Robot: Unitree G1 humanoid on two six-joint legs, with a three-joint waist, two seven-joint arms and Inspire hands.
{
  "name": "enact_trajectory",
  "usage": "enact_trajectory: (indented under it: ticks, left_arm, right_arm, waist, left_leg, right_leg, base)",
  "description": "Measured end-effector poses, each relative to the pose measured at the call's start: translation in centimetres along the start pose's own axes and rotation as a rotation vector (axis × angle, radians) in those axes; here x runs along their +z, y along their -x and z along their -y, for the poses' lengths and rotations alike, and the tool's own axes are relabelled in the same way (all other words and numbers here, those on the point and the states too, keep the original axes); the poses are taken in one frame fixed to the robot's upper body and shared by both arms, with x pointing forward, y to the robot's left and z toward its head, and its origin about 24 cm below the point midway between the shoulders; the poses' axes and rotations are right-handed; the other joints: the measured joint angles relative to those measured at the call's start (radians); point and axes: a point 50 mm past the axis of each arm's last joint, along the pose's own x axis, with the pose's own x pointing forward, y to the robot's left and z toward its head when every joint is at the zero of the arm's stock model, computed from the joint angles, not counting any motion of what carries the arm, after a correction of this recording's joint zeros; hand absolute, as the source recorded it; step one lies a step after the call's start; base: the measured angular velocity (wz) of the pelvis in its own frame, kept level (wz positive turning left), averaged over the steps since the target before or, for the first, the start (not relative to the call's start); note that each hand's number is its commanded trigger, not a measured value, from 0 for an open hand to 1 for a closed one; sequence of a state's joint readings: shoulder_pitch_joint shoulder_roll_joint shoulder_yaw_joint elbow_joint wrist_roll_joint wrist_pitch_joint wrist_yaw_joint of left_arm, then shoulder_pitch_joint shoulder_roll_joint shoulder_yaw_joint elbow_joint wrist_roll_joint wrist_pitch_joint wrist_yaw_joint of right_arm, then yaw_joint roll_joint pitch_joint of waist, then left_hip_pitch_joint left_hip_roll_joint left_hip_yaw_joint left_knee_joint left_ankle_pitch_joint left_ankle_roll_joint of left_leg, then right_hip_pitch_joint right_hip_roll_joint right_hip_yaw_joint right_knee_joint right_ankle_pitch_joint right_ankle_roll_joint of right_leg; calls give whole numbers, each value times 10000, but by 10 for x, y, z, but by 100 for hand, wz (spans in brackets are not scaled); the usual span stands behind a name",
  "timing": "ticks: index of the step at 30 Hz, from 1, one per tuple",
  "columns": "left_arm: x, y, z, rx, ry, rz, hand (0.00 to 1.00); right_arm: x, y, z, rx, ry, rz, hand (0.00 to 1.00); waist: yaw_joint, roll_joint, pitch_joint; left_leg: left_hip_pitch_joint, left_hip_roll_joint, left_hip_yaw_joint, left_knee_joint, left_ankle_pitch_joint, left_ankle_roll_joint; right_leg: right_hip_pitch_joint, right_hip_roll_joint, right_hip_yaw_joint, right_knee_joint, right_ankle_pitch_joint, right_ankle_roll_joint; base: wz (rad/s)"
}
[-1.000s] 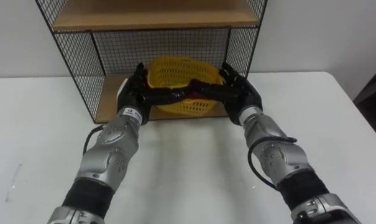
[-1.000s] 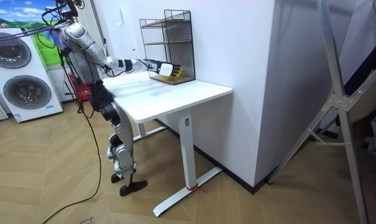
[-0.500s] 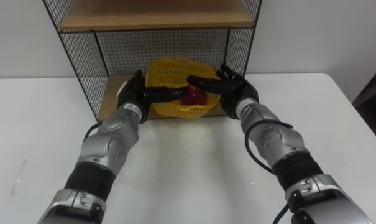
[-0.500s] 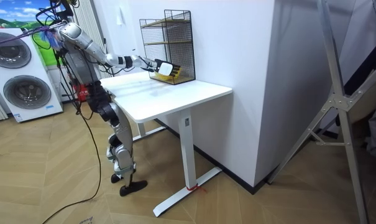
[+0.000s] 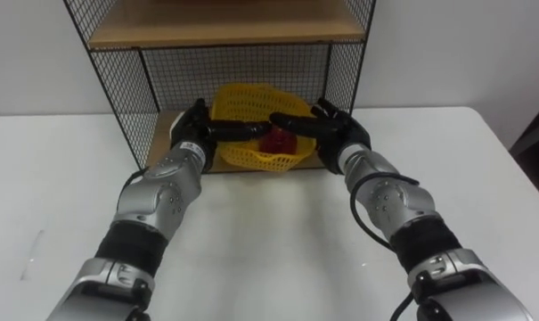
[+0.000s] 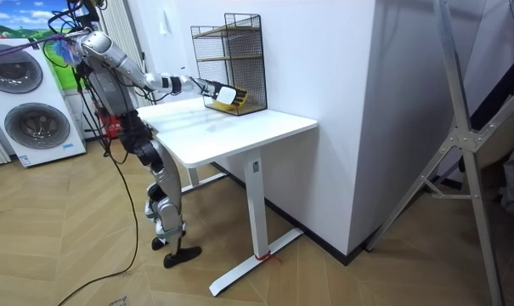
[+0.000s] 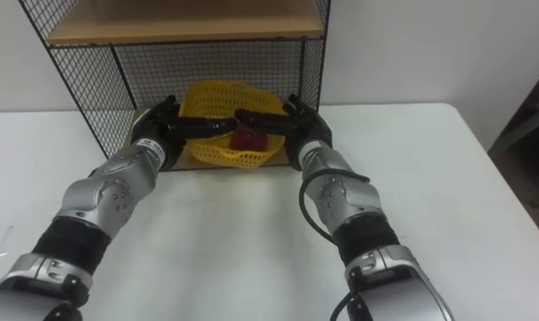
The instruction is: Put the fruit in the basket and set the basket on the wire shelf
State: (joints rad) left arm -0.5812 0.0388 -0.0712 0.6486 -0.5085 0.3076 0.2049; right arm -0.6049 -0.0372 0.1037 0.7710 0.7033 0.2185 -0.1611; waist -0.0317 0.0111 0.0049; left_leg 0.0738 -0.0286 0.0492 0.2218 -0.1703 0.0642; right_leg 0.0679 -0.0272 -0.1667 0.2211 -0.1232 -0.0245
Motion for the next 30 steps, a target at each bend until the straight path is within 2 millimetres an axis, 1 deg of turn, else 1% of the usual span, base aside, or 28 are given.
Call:
enact_trajectory:
  ticks: [5, 8, 10, 15, 18, 22, 30]
  left_arm:
    - [2, 0, -3, -41, 225, 61, 0]
    - [6, 0, -10, 142, 602, 163, 0]
    - [8, 0, -14, 249, 909, 222, 0]
    - [11, 0, -21, 382, 955, 313, 0]
    - [12, 0, -23, 255, 979, 357, 0]
    - [14, 0, -26, 172, 1192, 434, 0]
    - [18, 1, -32, 102, 1112, 532, 0]
  right_arm:
    - [1, 0, 1, -8, -66, 20, 0]
    - [1, 0, 1, 115, -96, 18, 0]
    - [1, 0, 0, 254, -137, 36, 0]
    - [2, 0, 0, 518, -179, 48, 0]
    - [3, 0, 0, 629, -191, 36, 0]
    - [3, 0, 1, 689, -271, -39, 0]
    - [4, 0, 2, 682, -49, -78, 0]
  waist:
    - [11, 28, 12]
    - [-33, 48, 18]
    - [-62, 73, 10]
    - [-161, 99, -7]
    - [-165, 108, -11]
    - [-166, 149, -37]
    - [-161, 156, -42]
  left_leg:
    - [10, -3, 15, -9, 9, 15]
    - [12, -1, 1, -7, 9, 14]
    - [-11, -4, 4, 0, 9, 15]
    - [-100, -10, -20, 29, 13, 21]
    - [-90, -11, -21, 10, 34, 24]
    - [-87, -13, -27, 7, 35, 24]
    - [-85, -14, -17, 5, 36, 22]
  right_leg:
    - [7, -44, -6, 10, 4, 11]
    - [5, -45, -9, 8, 3, 11]
    - [-27, -55, -57, 6, 2, 14]
    - [-99, -64, -91, 17, 2, 15]
    - [-141, -62, -70, 36, 4, 12]
    - [-146, -63, -78, 37, 4, 12]
    - [-154, -34, 1, 42, 4, 12]
  base:
    - [0]
    - [0]
    - [0]
    - [0]
    - [0]
    - [0]
    - [0]
